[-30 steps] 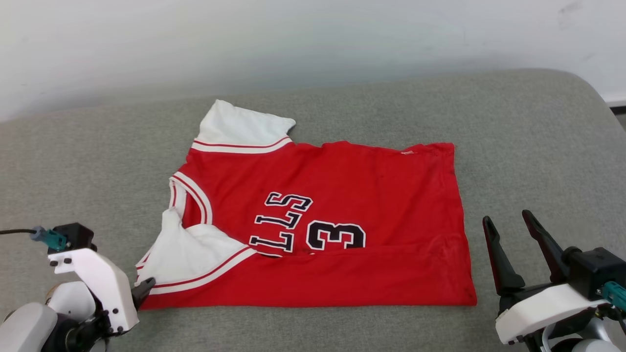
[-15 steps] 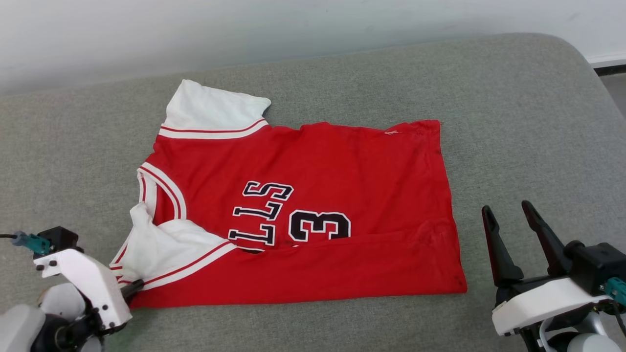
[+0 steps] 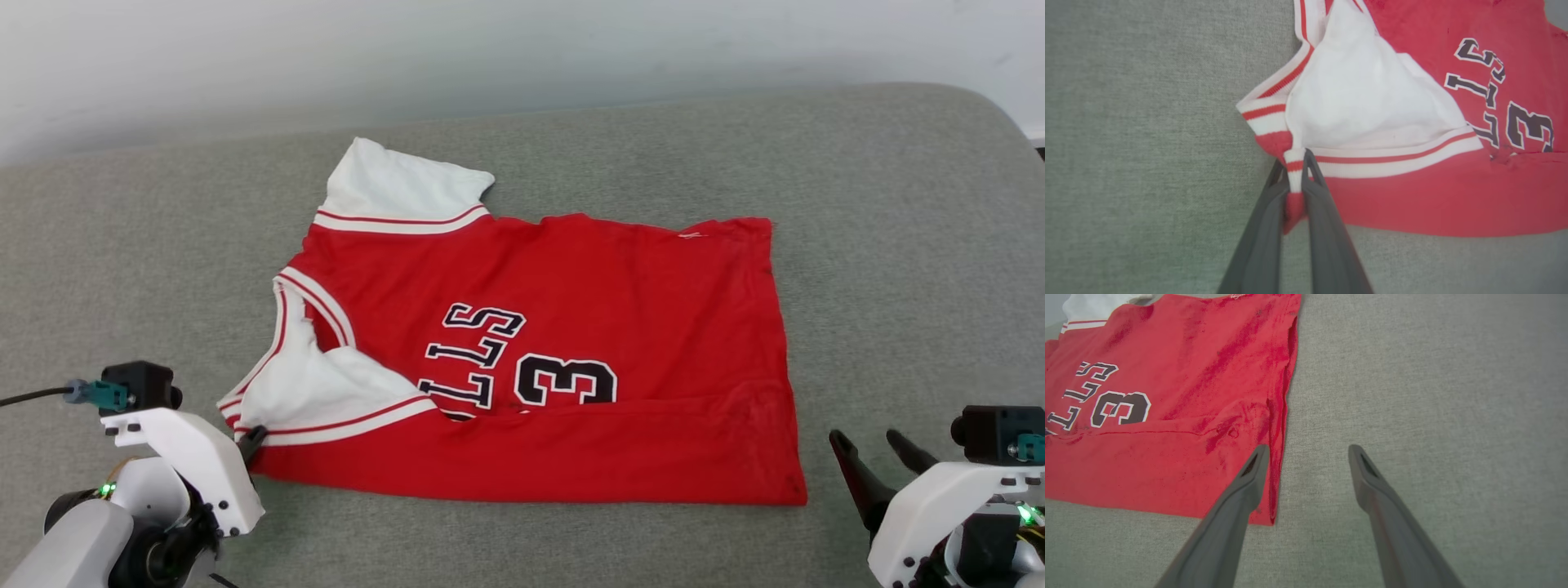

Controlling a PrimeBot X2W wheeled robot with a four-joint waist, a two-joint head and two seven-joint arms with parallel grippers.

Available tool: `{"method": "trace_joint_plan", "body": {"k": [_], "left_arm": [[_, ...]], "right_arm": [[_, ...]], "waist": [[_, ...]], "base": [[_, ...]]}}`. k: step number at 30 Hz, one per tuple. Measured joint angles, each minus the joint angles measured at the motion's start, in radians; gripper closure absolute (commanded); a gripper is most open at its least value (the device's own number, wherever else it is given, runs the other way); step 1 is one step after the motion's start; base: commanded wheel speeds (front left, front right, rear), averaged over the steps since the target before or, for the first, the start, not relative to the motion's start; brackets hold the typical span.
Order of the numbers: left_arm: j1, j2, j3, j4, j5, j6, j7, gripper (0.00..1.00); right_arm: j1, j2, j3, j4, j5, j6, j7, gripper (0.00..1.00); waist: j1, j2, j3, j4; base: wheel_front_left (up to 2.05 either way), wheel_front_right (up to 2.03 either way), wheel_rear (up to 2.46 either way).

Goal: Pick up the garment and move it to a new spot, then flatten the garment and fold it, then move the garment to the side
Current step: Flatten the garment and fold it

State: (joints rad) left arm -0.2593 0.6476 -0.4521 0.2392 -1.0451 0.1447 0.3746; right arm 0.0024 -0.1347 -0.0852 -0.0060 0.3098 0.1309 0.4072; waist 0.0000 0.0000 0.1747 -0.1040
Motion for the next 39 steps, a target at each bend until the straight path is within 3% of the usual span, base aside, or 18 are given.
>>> {"method": "trace_joint_plan", "body": {"k": [6,17,18,19,20,30,39], "left_arm": [[-0.022,0.003,-0.003,-0.091,0.042,0.015,-0.036,1.0],[-0.042,-0.014,-0.022,-0.179,0.073,0.036,-0.054,1.0],[-0.041,-0.017,-0.023,-0.179,0.073,0.036,-0.057,1.0],[-0.039,-0.019,-0.023,-0.18,0.073,0.041,-0.058,1.0],[-0.037,-0.021,-0.022,-0.18,0.073,0.041,-0.061,1.0],[-0.009,-0.032,-0.024,-0.173,0.072,0.046,-0.09,1.0],[0.058,-0.061,-0.015,-0.183,0.067,0.08,-0.15,1.0]], "right_arm": [[0.0,-0.039,0.014,0.035,0.088,0.0,0.198,0.0],[-0.085,-0.059,0.087,0.117,0.158,-0.001,0.263,0.0],[-0.088,-0.059,0.088,0.124,0.163,-0.002,0.27,0.41],[-0.092,-0.062,0.091,0.129,0.166,-0.002,0.272,0.97],[-0.095,-0.064,0.092,0.134,0.168,-0.002,0.272,1.0],[-0.105,-0.073,0.123,0.142,0.171,-0.002,0.27,1.0],[-0.07,-0.085,0.139,0.105,0.168,0.0,0.28,1.0]], "waist": [[0.0,0.0,0.02,0.034],[0.0,0.0,0.084,0.086],[0.0,0.0,0.086,0.089],[0.0,0.0,0.088,0.091],[0.0,0.0,0.088,0.092],[0.0,0.0,0.049,0.092],[0.0,0.0,-0.04,0.104]], "base": [[0.0,0.0,0.0],[0.0,0.0,0.0],[0.0,0.0,0.0],[0.0,0.0,0.0],[0.0,0.0,0.0],[0.0,0.0,0.0],[0.0,0.0,0.0]]}}
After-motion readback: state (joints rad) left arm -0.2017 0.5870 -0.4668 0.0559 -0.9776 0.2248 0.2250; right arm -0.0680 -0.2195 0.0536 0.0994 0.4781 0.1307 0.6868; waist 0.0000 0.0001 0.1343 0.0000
